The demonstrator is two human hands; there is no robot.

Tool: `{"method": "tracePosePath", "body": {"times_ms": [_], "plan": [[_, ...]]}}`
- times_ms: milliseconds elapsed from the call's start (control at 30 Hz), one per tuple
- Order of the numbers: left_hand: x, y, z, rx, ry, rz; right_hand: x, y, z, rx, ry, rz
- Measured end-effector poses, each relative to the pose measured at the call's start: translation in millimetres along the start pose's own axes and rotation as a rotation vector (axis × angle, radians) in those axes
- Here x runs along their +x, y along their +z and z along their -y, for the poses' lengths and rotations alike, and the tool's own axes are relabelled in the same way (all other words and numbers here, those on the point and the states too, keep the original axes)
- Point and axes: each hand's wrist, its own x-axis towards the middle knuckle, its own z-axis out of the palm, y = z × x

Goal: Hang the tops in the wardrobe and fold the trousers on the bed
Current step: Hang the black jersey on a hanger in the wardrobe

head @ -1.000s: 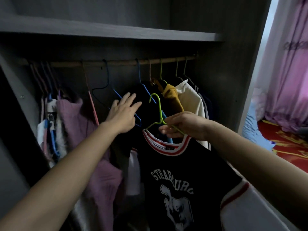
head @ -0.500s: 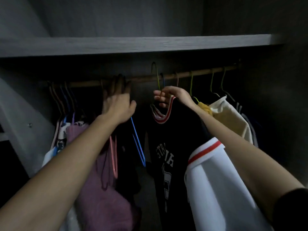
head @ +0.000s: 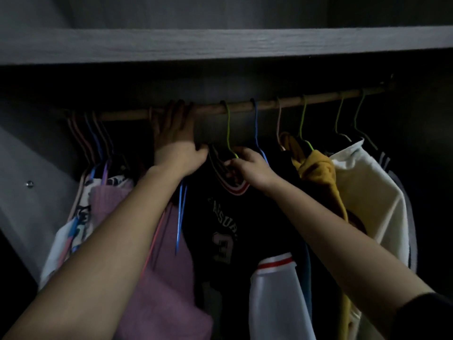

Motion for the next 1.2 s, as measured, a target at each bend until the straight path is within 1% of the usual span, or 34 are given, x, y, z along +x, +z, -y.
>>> {"method": "tracePosePath", "body": {"times_ms": [67,133,200,300,333,367,467,500,633,733,833,933,1000,1100,1200], "plan": [[0.7,-4.5,0.3,-0.030,-0.002,0.030,-7.1,0.6,-7.6,-0.169,-0.027,-0.021],[1.6,-12.7,2.1,-0.067,0.006,0.065,-20.2,0.2,-11.1,-0.251,-0.054,-0.024],[2.5,-21.4,3.3,-0.133,-0.007,0.119,-41.5,-0.4,-11.1,-0.351,-0.121,-0.066],[-10.3,-32.1,-6.6,-0.333,-0.137,0.160,-77.8,-1.3,-18.9,-0.548,-0.193,-0.140],[-21.7,-33.5,-13.7,-0.343,-0.174,0.144,-91.5,-2.1,-21.9,-0.584,-0.192,-0.135],[-35.8,-32.7,-21.9,-0.324,-0.176,0.119,-105.5,-2.9,-24.7,-0.594,-0.182,-0.120],[-86.3,-21.1,-39.2,-0.349,-0.087,0.081,-147.7,-7.0,-32.5,-0.607,-0.116,-0.106],[-102.3,-16.2,-41.1,-0.363,-0.065,0.111,-161.4,-9.2,-35.5,-0.618,-0.105,-0.111],[-156.2,-1.3,-42.0,-0.366,-0.035,0.332,-209.3,-15.2,-41.7,-0.622,-0.068,-0.130],[-188.5,-9.3,-48.9,-0.440,-0.076,0.397,-237.6,-14.8,-41.9,-0.617,-0.056,-0.145],[-204.3,-28.7,-57.3,-0.513,-0.076,0.357,-259.3,-13.8,-38.5,-0.652,-0.055,-0.163],[-201.9,-53.1,-66.6,-0.509,-0.039,0.257,-273.9,-22.5,-29.8,-0.701,-0.085,-0.202],[-199.6,-69.4,-77.0,-0.510,-0.040,0.223,-284.6,-34.4,-23.9,-0.699,-0.092,-0.238],[-206.0,-92.8,-104.7,-0.519,-0.011,0.183,-310.9,-59.8,-21.3,-0.784,-0.100,-0.313],[-220.9,-112.8,-150.4,-0.542,0.028,0.170,-352.6,-91.5,-23.6,-0.827,-0.113,-0.418]]}}
